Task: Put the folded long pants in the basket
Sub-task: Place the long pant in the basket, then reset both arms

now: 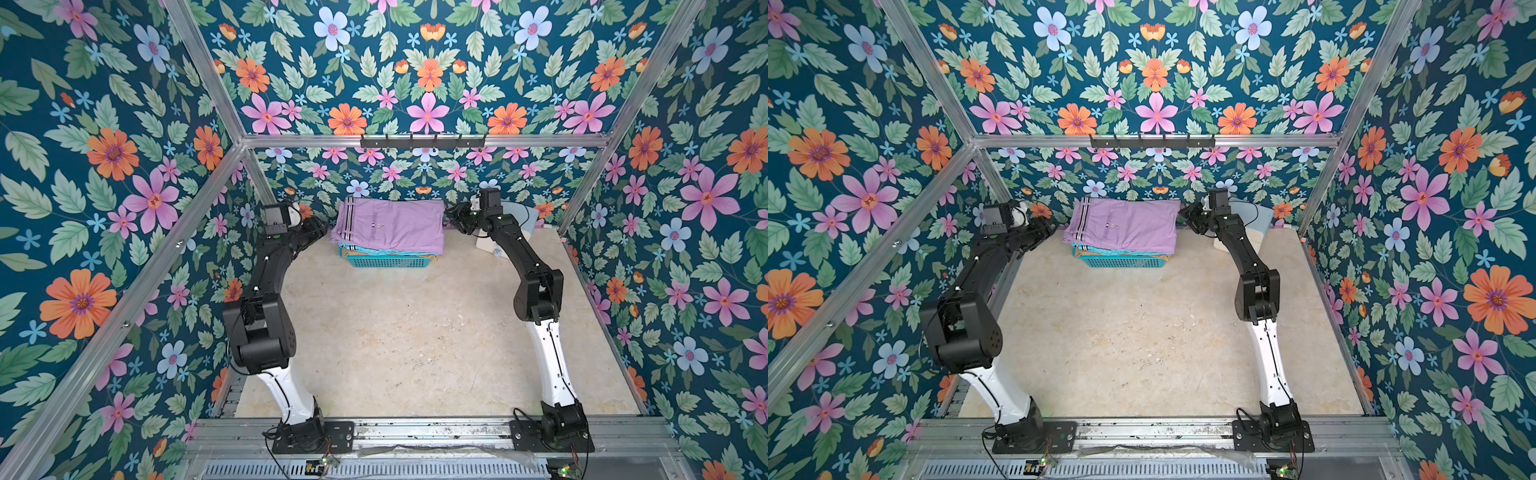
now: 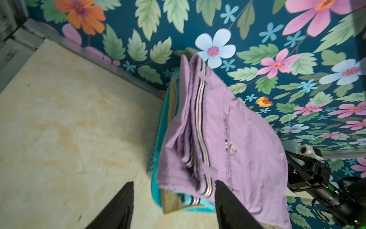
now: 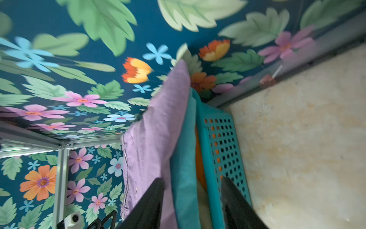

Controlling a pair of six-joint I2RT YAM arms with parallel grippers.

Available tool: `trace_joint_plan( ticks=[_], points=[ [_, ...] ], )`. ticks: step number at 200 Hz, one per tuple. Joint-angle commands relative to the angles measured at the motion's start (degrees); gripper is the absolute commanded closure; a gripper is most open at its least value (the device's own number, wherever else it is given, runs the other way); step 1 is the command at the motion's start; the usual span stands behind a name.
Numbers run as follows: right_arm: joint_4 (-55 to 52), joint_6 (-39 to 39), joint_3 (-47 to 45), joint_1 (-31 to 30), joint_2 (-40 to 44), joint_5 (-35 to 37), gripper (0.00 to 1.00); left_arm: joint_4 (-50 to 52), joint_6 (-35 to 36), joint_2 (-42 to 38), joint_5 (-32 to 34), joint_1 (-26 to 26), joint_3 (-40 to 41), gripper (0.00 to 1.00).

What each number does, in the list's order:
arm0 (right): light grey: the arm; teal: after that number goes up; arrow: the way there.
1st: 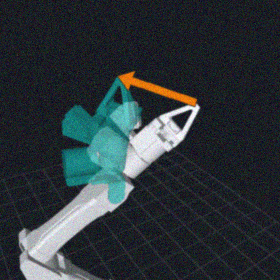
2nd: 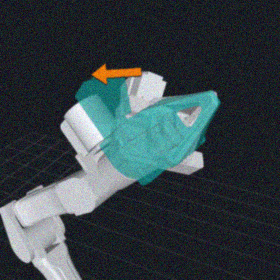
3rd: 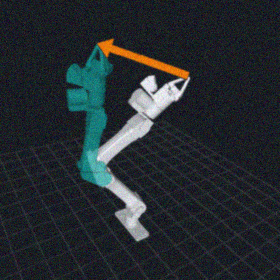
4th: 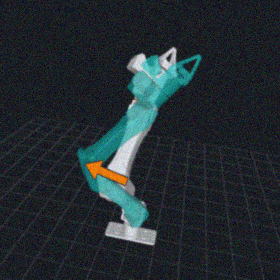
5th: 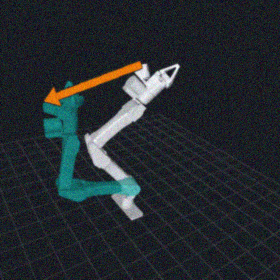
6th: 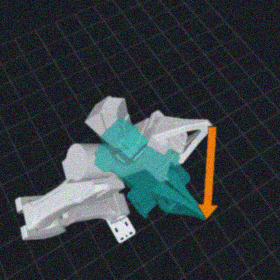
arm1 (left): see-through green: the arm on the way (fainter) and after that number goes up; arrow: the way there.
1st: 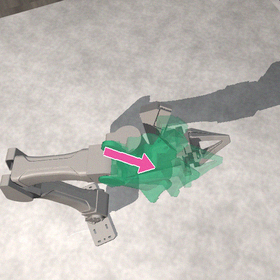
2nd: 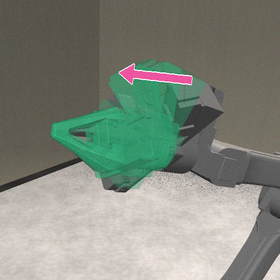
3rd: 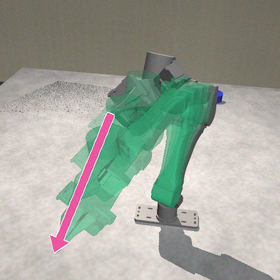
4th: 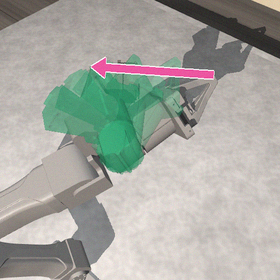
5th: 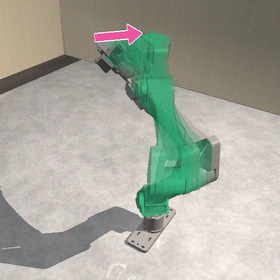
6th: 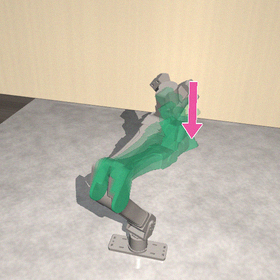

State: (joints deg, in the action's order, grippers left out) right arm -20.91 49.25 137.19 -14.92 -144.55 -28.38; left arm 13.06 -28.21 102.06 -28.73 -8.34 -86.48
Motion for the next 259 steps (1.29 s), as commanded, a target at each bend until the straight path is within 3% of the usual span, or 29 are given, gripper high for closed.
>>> trace_joint_plan(
  ticks=[1,17,35,61,109,133,159,171,180,194,225,240,259],
  points=[
    [6.0,-2.3,-11.6,-1.8,10.1,3.2,0.46,-8.0,-0.8,-3.4,3.4,0.0,4.8,0.28],
    [7.4,-0.9,-21.5,-1.9,16.3,6.5,0.46,-5.9,-1.0,-2.8,3.6,-0.1,3.9,0.28],
    [13.6,-1.3,-30.6,-1.9,21.2,5.6,0.45,-7.4,-1.6,-2.7,0.0,-0.1,4.3,0.28],
    [13.8,-3.3,-35.1,-1.9,23.7,2.6,0.39,-8.8,-3.0,-2.1,-4.4,0.0,4.9,0.29],
    [14.9,-8.1,-45.3,-2.1,32.3,4.1,0.41,-19.0,-4.9,-11.1,-3.2,0.8,18.8,0.37],
    [15.3,-12.9,-53.8,-2.5,40.1,8.2,0.42,-23.1,-1.9,-19.9,6.6,4.4,28.7,0.33],
    [18.8,-23.7,-69.6,-4.0,55.4,19.4,0.38,-30.1,7.3,-32.4,24.1,15.1,42.5,0.21],
    [20.4,-28.5,-76.3,-4.0,61.6,23.9,0.34,-33.9,10.5,-36.6,28.8,18.0,48.0,0.18],
    [20.7,-33.2,-80.7,-3.9,65.5,27.6,0.30,-35.0,11.2,-39.1,32.8,19.1,50.9,0.11],
    [21.0,-37.9,-87.3,-3.8,71.3,32.8,0.23,-36.9,11.0,-43.4,39.1,20.6,55.7,0.09],
    [32.9,-38.3,-106.2,-3.6,84.8,43.2,0.08,-44.9,12.3,-51.0,42.2,21.4,67.9,0.06],
    [38.2,-39.1,-113.8,-3.6,91.1,49.8,0.01,-46.6,13.7,-53.6,47.6,21.6,72.1,0.05],
    [38.6,-39.4,-118.4,-2.8,97.2,52.8,0.01,-45.8,15.2,-54.1,53.9,21.5,73.6,0.05]
  ],
)
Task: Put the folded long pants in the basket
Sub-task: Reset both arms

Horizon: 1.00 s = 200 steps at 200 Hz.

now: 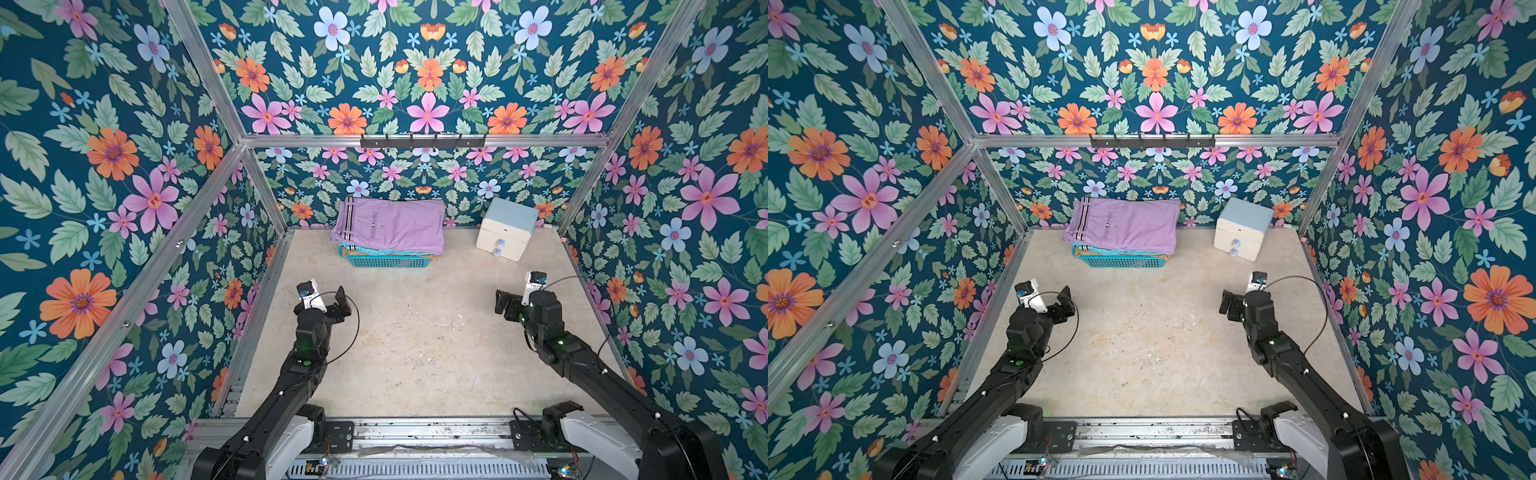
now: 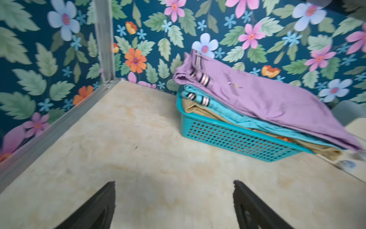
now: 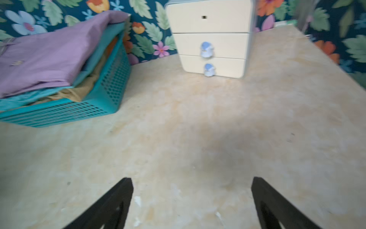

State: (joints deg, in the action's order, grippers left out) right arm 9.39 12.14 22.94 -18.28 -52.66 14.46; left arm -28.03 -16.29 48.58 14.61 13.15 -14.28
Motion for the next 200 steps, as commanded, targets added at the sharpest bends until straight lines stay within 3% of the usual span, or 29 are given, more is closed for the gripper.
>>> trace_joint_plan(
  ticks=[1,34,63,82,95,110,125,135,142,158,171,190,197,200],
  points=[
    [8.0,-2.2,-4.2,0.6,5.5,10.0,0.01,-4.7,3.4,-0.5,10.8,0.0,1.4,0.05],
    [2.8,0.3,-4.0,2.6,6.9,10.0,0.01,-4.9,4.2,4.8,12.9,-0.1,0.1,0.05],
    [2.1,0.3,-3.7,3.4,6.6,8.8,0.01,-4.3,5.3,5.2,10.8,-0.5,0.4,0.09],
    [-2.7,-1.7,-2.3,3.4,6.5,14.0,0.01,-5.3,7.4,5.2,13.5,-0.5,1.7,0.09],
    [-1.4,-4.1,-3.5,4.4,6.1,16.0,0.01,-13.1,9.9,7.0,15.2,-1.1,4.8,0.04],
    [6.4,-4.3,-8.0,6.9,4.8,12.3,0.01,-23.8,10.1,13.1,12.4,-4.6,7.2,0.01],
    [21.3,-3.6,-13.5,10.2,0.3,11.2,0.01,-27.5,6.6,22.3,2.6,-10.7,4.4,0.01],
    [21.6,-3.3,-12.5,11.9,-1.6,11.1,0.01,-31.9,6.0,27.6,-1.9,-13.0,2.7,0.01],
    [27.4,-4.0,-13.5,13.1,-3.9,10.7,0.01,-32.8,8.3,29.3,-7.3,-13.7,1.6,0.01],
    [41.6,-3.5,-15.5,17.0,-10.9,5.2,0.01,-31.4,10.6,33.7,-5.2,-14.5,-2.5,0.03],
    [44.6,-5.5,-13.3,18.3,-17.0,2.5,0.01,-41.4,9.9,37.3,-7.9,-16.4,0.1,0.02],
    [65.3,-8.7,-13.1,18.1,-34.1,1.5,0.01,-40.2,10.5,36.4,-9.2,-16.5,0.7,0.02],
    [60.8,-9.1,-12.0,17.2,-32.3,1.4,0.01,-43.3,12.1,37.8,-11.2,-15.7,1.6,0.02],
    [52.2,-8.2,-10.5,17.3,-29.8,0.7,0.01,-45.8,13.2,39.1,-12.2,-15.1,2.3,0.01]
  ],
)
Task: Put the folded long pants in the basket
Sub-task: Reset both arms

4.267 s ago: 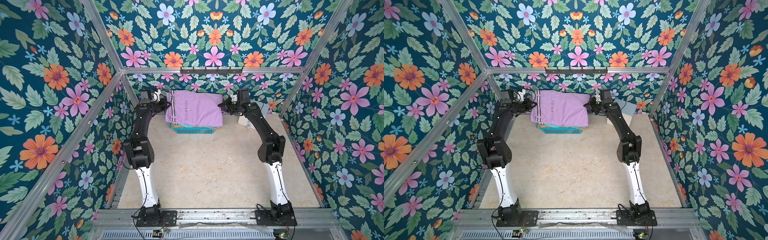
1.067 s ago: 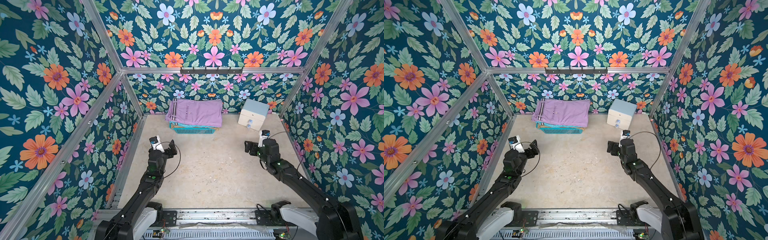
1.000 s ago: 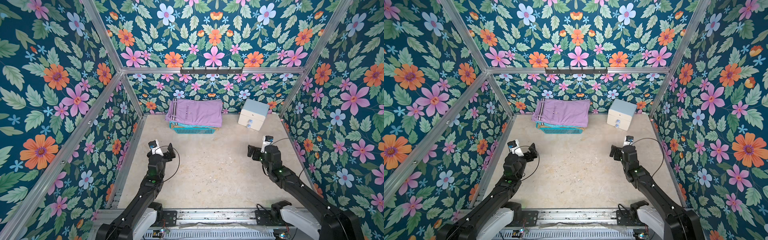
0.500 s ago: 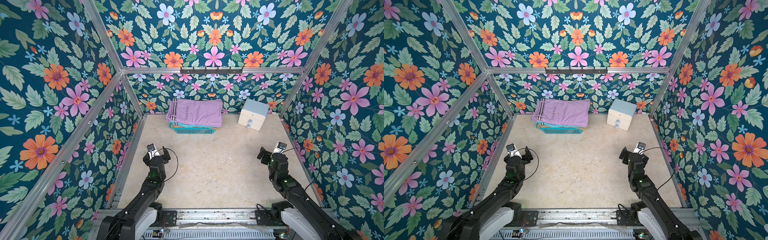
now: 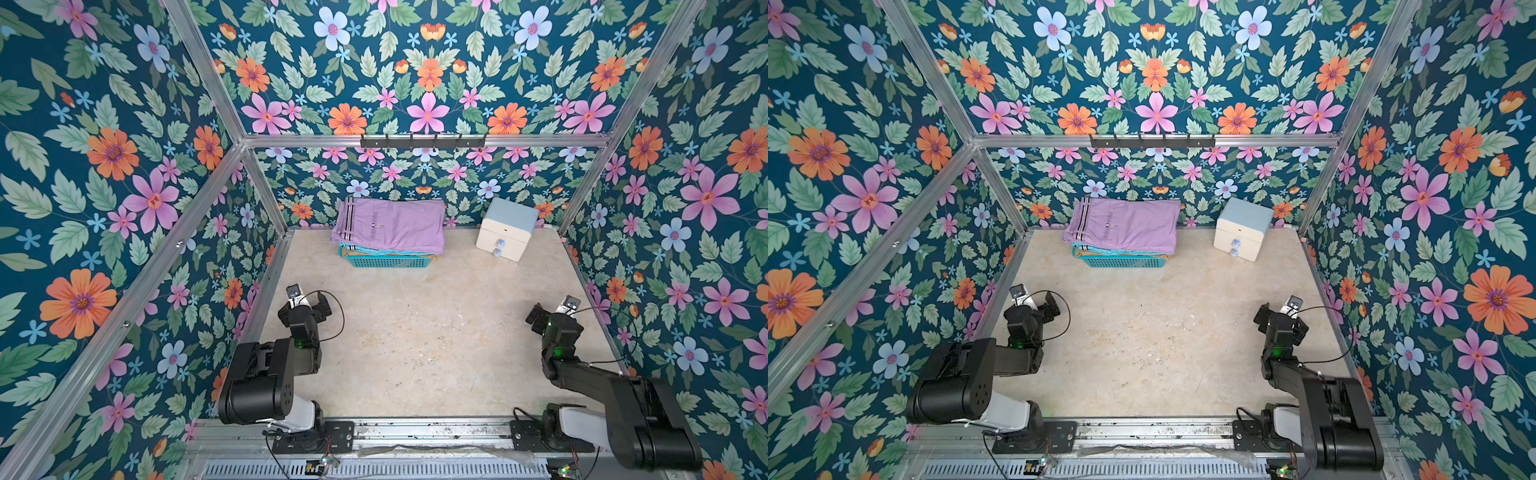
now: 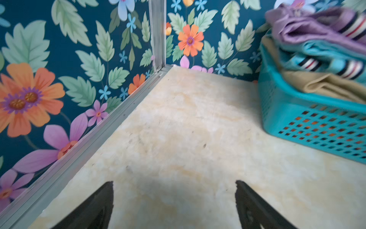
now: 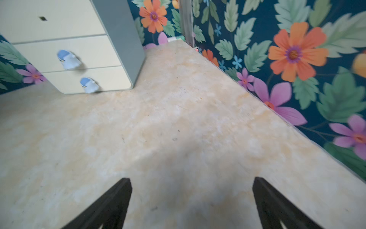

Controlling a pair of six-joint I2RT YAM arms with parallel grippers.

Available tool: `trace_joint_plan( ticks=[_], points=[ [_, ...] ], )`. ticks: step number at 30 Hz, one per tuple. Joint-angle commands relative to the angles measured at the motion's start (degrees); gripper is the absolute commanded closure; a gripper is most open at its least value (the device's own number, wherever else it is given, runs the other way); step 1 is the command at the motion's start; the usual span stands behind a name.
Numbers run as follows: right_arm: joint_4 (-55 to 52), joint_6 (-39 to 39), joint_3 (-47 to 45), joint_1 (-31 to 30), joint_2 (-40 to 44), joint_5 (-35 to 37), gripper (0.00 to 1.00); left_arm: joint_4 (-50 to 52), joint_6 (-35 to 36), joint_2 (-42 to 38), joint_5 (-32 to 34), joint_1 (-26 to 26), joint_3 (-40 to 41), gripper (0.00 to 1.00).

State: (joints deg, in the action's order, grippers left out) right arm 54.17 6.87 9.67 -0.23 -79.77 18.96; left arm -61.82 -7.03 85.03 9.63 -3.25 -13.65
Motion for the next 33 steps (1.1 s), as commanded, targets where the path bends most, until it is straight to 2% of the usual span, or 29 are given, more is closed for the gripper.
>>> trace_joint_plan(
  ticks=[1,2,3,5,7,8,9,10,11,12,15,17,20,30,33],
  points=[
    [4.7,-2.5,3.3,-0.8,-1.9,-4.0,0.01,-12.9,4.4,3.1,-7.6,1.5,1.8,0.01],
    [0.0,-1.4,5.6,0.2,-1.4,-4.6,0.01,-22.7,8.5,7.7,-9.4,3.9,3.5,0.01],
    [9.9,-2.8,4.1,0.3,-5.1,-4.1,0.01,-24.7,11.2,8.7,-6.8,6.5,4.5,0.01],
    [-1.9,-0.7,6.1,0.5,-1.2,-3.9,0.01,-15.5,9.4,5.5,-3.7,6.9,2.4,0.01],
    [7.3,-2.2,4.5,0.3,-4.2,-3.1,0.01,-9.2,7.2,7.4,0.0,6.3,-2.9,0.00],
    [1.2,-1.3,5.5,0.3,-2.3,-3.2,0.01,-6.5,6.0,6.3,-3.1,4.6,-3.0,0.01],
    [0.8,-1.2,5.4,0.3,-2.0,-3.4,0.01,-6.9,5.8,6.4,-2.8,4.1,-3.0,0.01],
    [6.6,-2.3,4.4,0.2,-3.9,-3.2,0.01,-8.5,6.1,6.9,-2.5,4.4,-2.8,0.01],
    [6.7,-2.4,4.5,0.2,-3.9,-3.5,0.01,-7.9,6.2,6.6,-2.6,4.3,-2.7,0.00],
    [0.7,-1.8,5.7,0.2,-2.1,-4.3,0.01,-6.6,6.1,6.2,-2.6,4.4,-2.9,0.01],
    [4.5,-2.6,5.2,0.2,-3.5,-4.0,0.01,-6.8,6.0,6.2,-2.6,4.5,-2.9,0.00],
    [0.9,-2.1,5.9,0.2,-2.4,-4.5,0.01,-7.7,6.1,6.5,-2.6,4.4,-2.8,0.01],
    [3.3,-2.6,5.5,0.2,-3.3,-4.5,0.01,-7.2,6.1,6.3,-2.6,4.5,-2.9,0.01],
    [2.0,-2.7,6.0,0.1,-3.2,-5.1,0.01,-7.2,6.1,6.4,-2.6,4.4,-2.9,0.00],
    [1.3,-4.3,6.5,0.0,-3.3,-8.5,0.01,-7.2,6.0,6.4,-2.6,4.4,-2.9,0.01]
  ],
)
